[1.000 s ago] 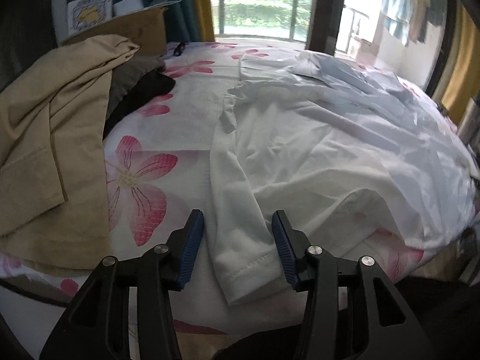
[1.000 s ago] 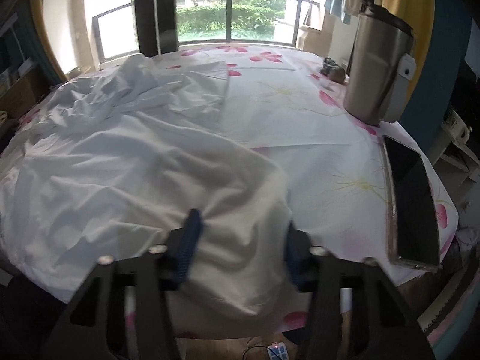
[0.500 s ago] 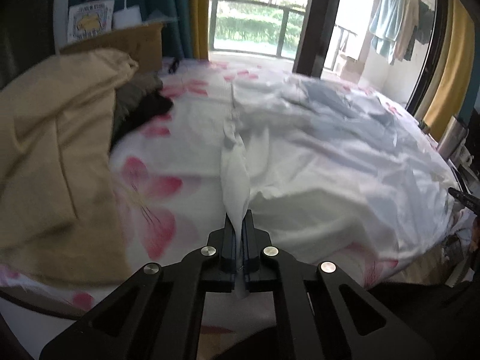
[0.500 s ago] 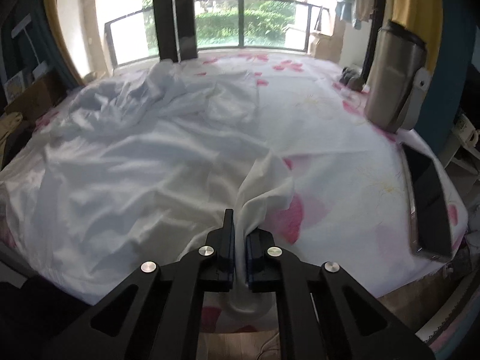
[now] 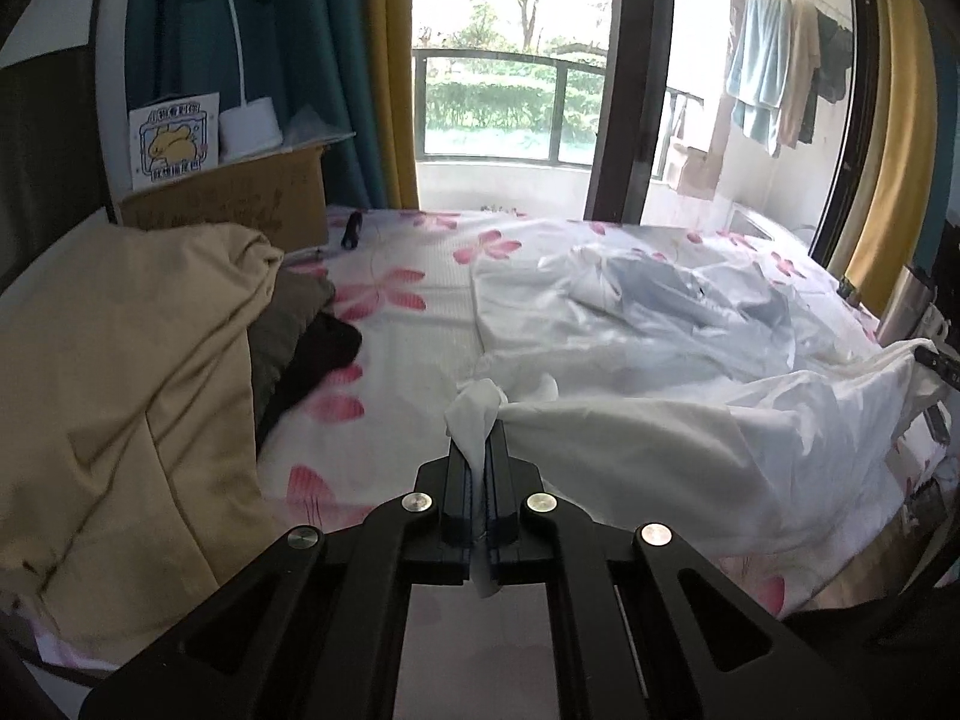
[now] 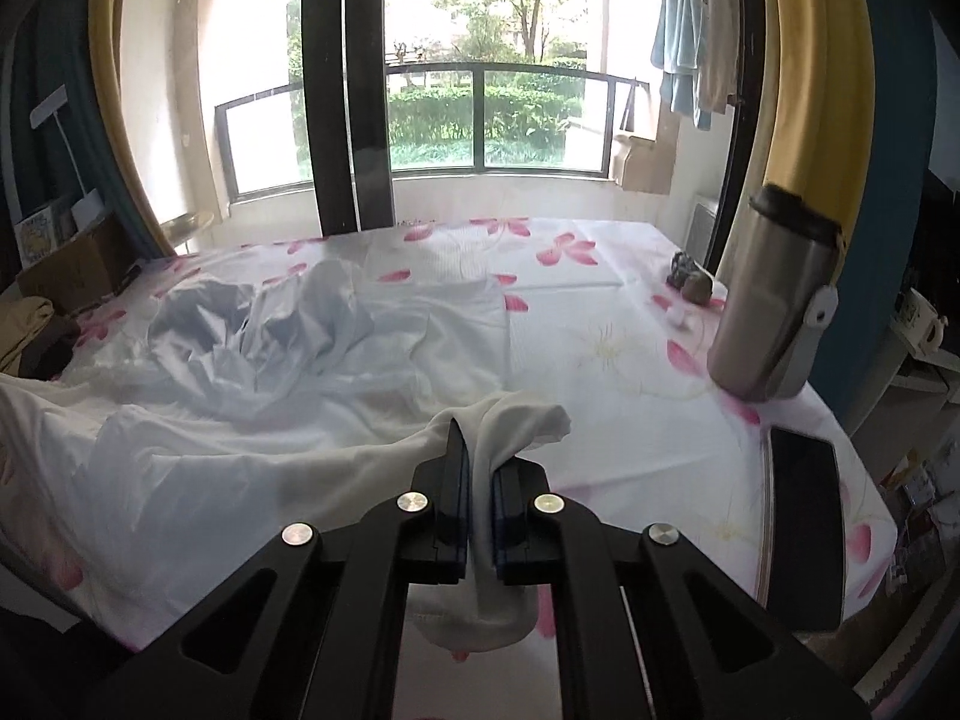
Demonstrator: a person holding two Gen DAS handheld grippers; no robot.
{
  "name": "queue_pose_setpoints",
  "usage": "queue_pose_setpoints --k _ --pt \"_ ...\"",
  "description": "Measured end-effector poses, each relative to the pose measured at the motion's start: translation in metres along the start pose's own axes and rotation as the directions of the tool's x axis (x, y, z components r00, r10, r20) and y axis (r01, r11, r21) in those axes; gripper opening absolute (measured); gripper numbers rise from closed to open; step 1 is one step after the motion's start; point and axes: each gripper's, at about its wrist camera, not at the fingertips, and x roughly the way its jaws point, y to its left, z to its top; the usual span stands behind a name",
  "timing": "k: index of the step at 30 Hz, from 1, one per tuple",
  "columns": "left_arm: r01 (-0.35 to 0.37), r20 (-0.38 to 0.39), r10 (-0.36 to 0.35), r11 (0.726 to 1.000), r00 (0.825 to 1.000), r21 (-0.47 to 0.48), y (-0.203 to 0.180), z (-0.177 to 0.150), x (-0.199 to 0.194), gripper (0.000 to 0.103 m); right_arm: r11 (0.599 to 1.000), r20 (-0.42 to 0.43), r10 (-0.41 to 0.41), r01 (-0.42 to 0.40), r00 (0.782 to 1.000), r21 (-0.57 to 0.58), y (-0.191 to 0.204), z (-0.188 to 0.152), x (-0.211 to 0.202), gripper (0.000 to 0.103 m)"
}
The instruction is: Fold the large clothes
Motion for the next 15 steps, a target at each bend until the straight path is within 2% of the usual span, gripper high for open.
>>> queue_pose_setpoints --k 15 --pt "0.005 0.033 -0.006 0.999 0.999 0.036 -0.002 0.044 0.035 0.004 1.0 0.01 -0.007 0.007 1.0 0.013 -0.007 0.038 0.029 0.006"
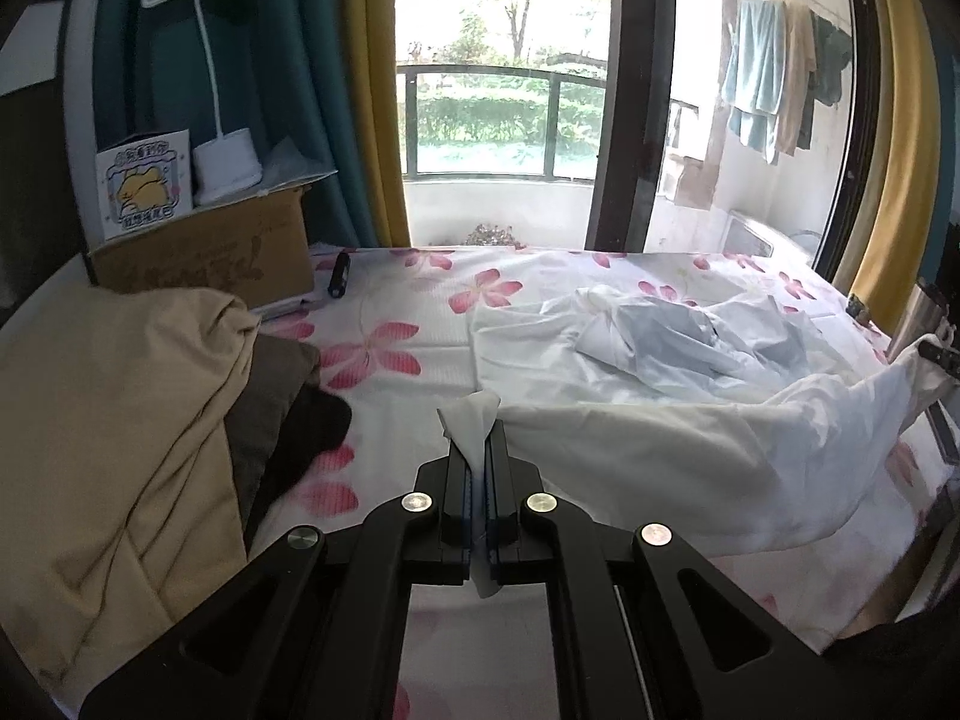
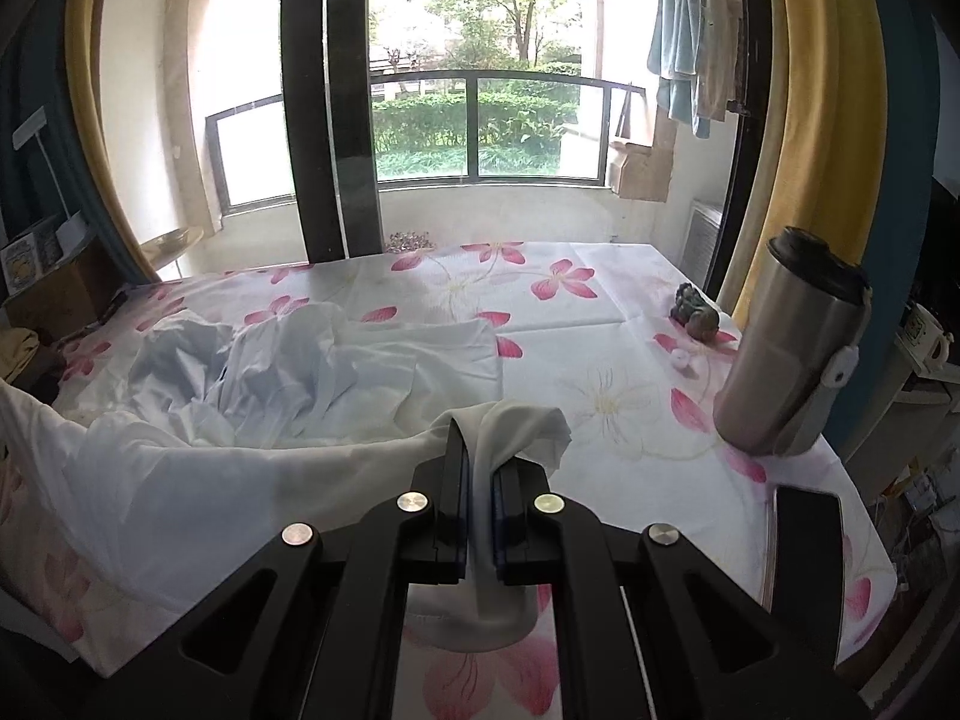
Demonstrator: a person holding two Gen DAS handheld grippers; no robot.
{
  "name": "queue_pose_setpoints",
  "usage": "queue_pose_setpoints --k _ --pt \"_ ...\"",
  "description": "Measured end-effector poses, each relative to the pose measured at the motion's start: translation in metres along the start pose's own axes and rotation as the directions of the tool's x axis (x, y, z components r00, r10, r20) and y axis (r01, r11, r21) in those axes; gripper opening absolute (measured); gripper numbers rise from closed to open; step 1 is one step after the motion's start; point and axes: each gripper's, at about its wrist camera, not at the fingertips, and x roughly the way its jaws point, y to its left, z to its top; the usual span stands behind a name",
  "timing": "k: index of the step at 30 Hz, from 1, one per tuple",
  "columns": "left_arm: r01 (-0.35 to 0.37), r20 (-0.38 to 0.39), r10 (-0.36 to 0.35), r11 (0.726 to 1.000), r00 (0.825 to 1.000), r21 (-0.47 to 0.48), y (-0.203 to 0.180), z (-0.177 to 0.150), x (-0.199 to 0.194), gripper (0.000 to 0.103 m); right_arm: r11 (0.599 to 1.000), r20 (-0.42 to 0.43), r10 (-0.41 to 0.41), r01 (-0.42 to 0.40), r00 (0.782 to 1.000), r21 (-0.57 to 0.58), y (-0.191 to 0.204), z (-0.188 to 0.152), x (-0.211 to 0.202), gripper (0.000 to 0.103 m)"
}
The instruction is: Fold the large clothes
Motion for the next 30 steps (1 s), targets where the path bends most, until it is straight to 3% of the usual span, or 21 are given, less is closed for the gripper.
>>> queue_pose_setpoints --k 19,30 --pt "-0.01 -0.003 0.01 0.999 1.0 0.049 0.003 0.054 0.08 0.004 1.0 -0.026 -0.01 0.01 1.0 -0.002 -0.004 0.054 0.077 0.006" --pt "-0.012 -0.025 0.012 1.0 1.0 0.012 0.011 0.07 0.135 0.004 0.998 -0.062 -0.008 0.012 0.998 0.058 -0.008 0.073 0.13 0.006"
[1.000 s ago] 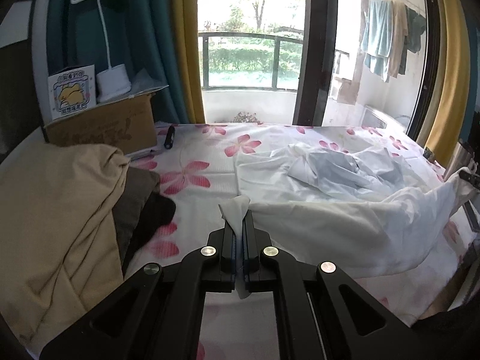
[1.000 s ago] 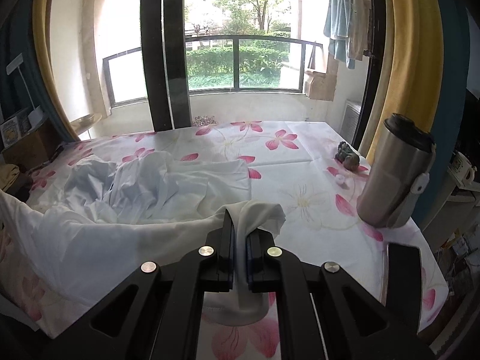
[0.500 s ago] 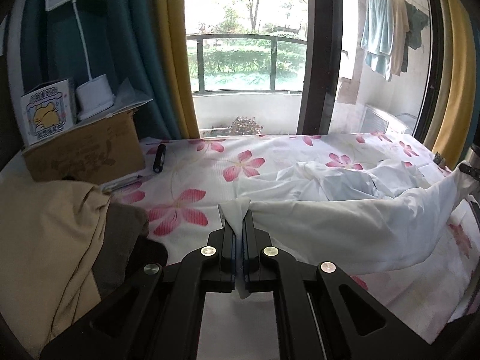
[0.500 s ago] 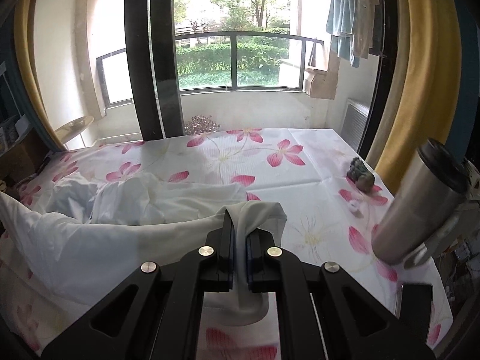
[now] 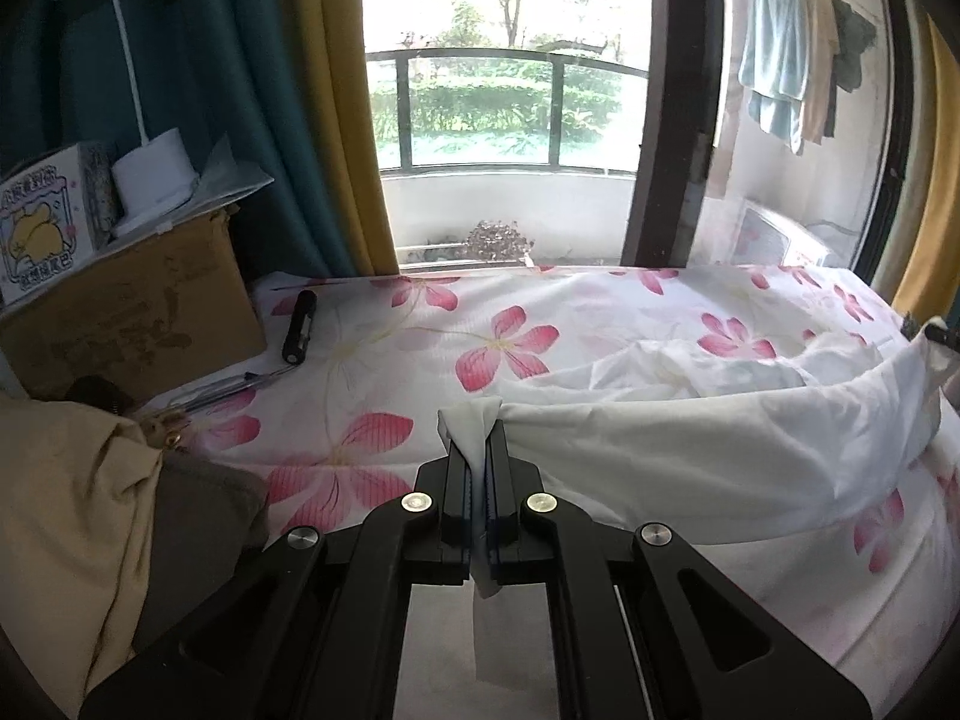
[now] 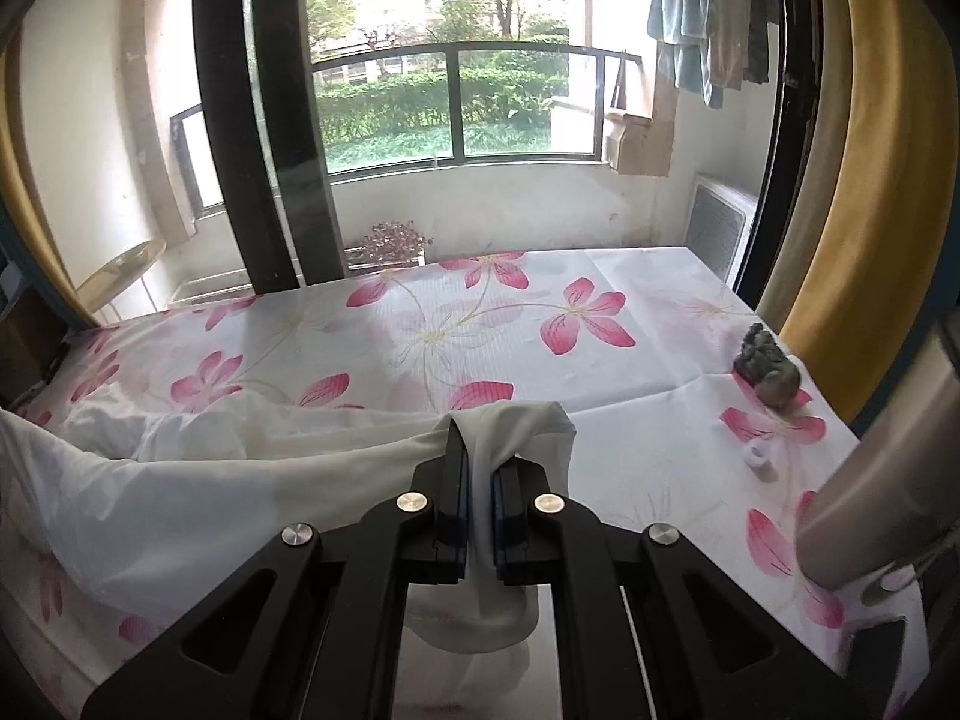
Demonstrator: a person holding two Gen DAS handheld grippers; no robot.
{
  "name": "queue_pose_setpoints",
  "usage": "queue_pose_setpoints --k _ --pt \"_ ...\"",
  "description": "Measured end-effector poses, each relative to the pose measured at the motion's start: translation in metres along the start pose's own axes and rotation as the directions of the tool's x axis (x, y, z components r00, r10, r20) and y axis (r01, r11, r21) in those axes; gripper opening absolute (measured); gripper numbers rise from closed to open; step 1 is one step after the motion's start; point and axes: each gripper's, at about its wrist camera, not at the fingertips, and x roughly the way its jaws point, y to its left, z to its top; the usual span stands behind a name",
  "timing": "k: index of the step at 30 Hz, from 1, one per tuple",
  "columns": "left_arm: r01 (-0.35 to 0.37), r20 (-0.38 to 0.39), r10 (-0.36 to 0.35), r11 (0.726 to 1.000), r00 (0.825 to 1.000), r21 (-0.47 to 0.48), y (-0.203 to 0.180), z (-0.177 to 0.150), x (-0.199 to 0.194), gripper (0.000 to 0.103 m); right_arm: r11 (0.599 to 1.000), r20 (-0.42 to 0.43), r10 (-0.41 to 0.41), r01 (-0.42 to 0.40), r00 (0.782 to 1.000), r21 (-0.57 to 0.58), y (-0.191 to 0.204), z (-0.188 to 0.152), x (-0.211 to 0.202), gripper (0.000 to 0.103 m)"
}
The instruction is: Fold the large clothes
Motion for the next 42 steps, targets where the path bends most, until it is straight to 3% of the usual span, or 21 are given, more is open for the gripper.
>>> queue_pose_setpoints --k 17,25,27,29,31,34,36,38,42 --pt "0.013 -0.057 -0.019 0.996 0.998 -0.092 0.008 0.015 0.062 0.004 0.999 -0.043 -0.044 0.044 0.998 0.006 0.004 0.013 0.047 0.006" --pt "0.03 -0.178 -0.053 0.991 0.983 -0.127 0.013 0.004 0.097 0.005 0.998 -0.139 -0.056 0.06 0.989 0.026 0.001 0.004 0.079 0.007" --pt "0.021 -0.2 -0.048 0.991 0.979 -0.133 0.015 0.001 0.101 0.014 0.997 -0.158 -0.068 0.072 0.985 0.021 0.002 0.002 0.083 0.012" --pt "0.001 -0.19 -0.028 0.99 0.981 -0.142 0.017 0.002 0.098 0.032 0.996 -0.166 -0.084 0.088 0.983 0.018 0.001 0.001 0.083 0.018" --pt "-0.003 -0.157 -0.02 0.989 0.987 -0.145 0.02 0.005 0.088 0.038 0.994 -0.149 -0.105 0.107 0.983 0.009 0.002 0.003 0.076 0.025" --pt "-0.017 -0.097 0.004 0.991 0.995 -0.131 0.019 0.01 0.069 0.043 0.99 -0.104 -0.137 0.138 0.985 -0.001 0.004 0.01 0.056 0.043" --pt "-0.011 -0.069 0.003 0.993 0.998 -0.114 0.013 0.013 0.058 0.045 0.988 -0.053 -0.155 0.154 0.986 -0.021 0.01 0.014 0.037 0.061" --pt "0.014 -0.055 -0.02 0.995 0.998 -0.098 0.005 0.015 0.05 0.045 0.986 -0.015 -0.161 0.16 0.987 -0.049 0.018 0.017 0.023 0.068" --pt "0.109 -0.062 -0.112 0.993 0.992 -0.048 -0.027 0.011 0.04 0.045 0.987 0.035 -0.124 0.127 0.992 -0.102 0.041 0.021 -0.003 0.069"
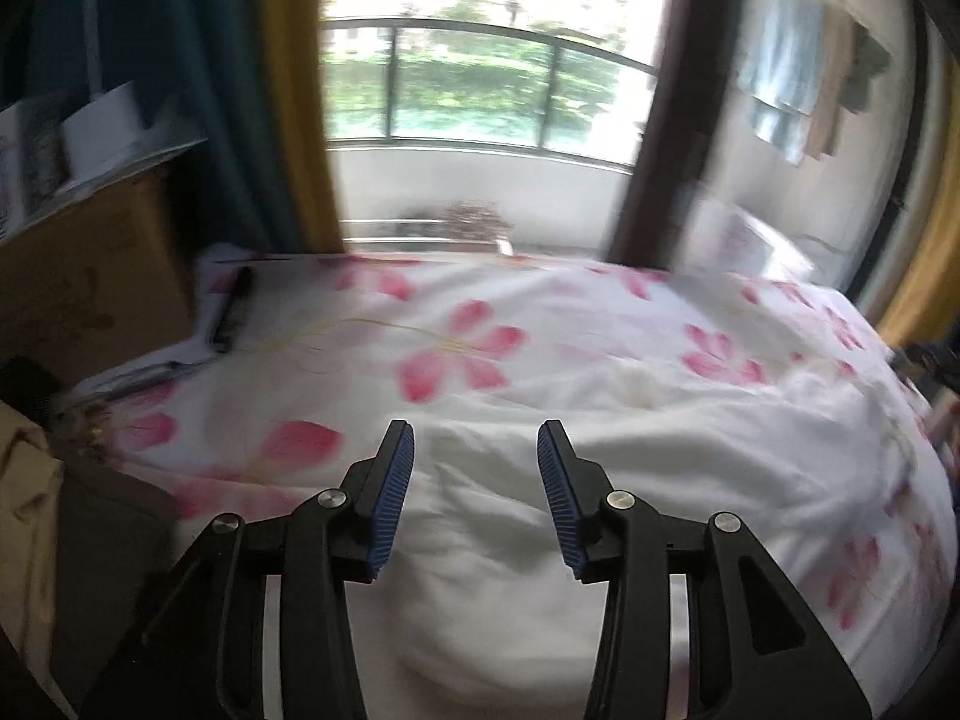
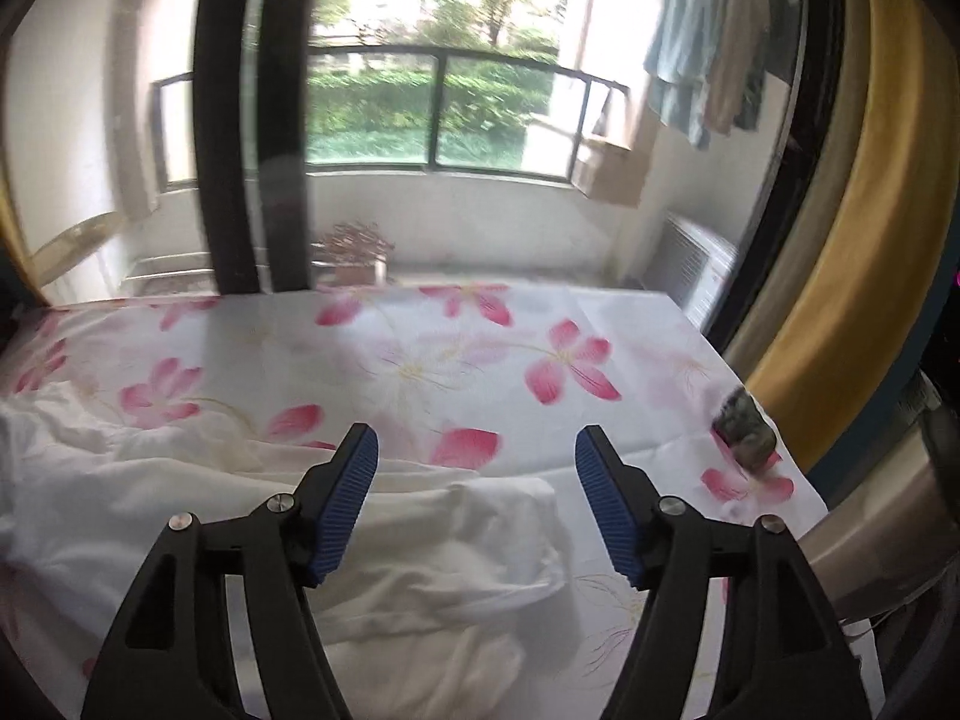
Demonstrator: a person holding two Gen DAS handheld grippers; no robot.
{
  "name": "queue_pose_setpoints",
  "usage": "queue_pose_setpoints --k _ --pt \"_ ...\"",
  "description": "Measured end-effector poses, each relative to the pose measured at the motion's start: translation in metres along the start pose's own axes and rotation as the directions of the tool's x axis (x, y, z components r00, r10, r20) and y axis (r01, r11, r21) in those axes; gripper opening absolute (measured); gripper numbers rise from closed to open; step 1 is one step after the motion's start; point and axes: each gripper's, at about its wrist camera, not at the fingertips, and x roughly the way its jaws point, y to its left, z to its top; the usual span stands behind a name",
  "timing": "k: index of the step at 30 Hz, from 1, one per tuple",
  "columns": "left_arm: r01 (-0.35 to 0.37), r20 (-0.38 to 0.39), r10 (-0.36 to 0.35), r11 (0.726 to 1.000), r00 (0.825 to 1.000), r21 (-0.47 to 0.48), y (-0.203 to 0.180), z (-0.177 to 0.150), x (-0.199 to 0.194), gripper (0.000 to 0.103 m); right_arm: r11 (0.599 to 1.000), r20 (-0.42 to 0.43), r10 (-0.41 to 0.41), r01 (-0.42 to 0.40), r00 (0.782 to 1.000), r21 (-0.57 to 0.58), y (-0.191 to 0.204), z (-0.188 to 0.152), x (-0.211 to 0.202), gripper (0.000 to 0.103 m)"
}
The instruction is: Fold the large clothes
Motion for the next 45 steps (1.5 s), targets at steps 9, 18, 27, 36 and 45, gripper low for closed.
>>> queue_pose_setpoints --k 9,18,27,36,45 --pt "0.146 -0.118 -0.128 0.975 0.985 0.166 -0.072 -0.031 0.009 0.046 0.943 -0.059 0.283 -0.289 0.957 -0.167 0.099 -0.031 -0.017 0.07" --pt "0.224 -0.149 -0.188 0.934 0.971 0.278 -0.109 -0.041 0.012 0.056 0.857 -0.116 0.329 -0.348 0.937 -0.381 0.158 -0.064 -0.03 0.07" --pt "0.251 -0.224 -0.169 0.874 0.96 0.416 -0.139 -0.048 0.032 0.057 0.825 -0.088 0.312 -0.316 0.946 -0.469 0.167 -0.05 -0.023 0.037" --pt "0.195 -0.205 -0.107 0.858 0.973 0.475 -0.143 -0.021 0.045 0.057 0.774 -0.136 0.383 -0.398 0.914 -0.493 0.177 -0.043 -0.033 0.041" --pt "0.305 -0.22 -0.23 0.853 0.948 0.423 -0.14 -0.016 0.033 0.057 0.746 -0.085 0.318 -0.305 0.944 -0.592 0.198 -0.072 -0.026 0.078"
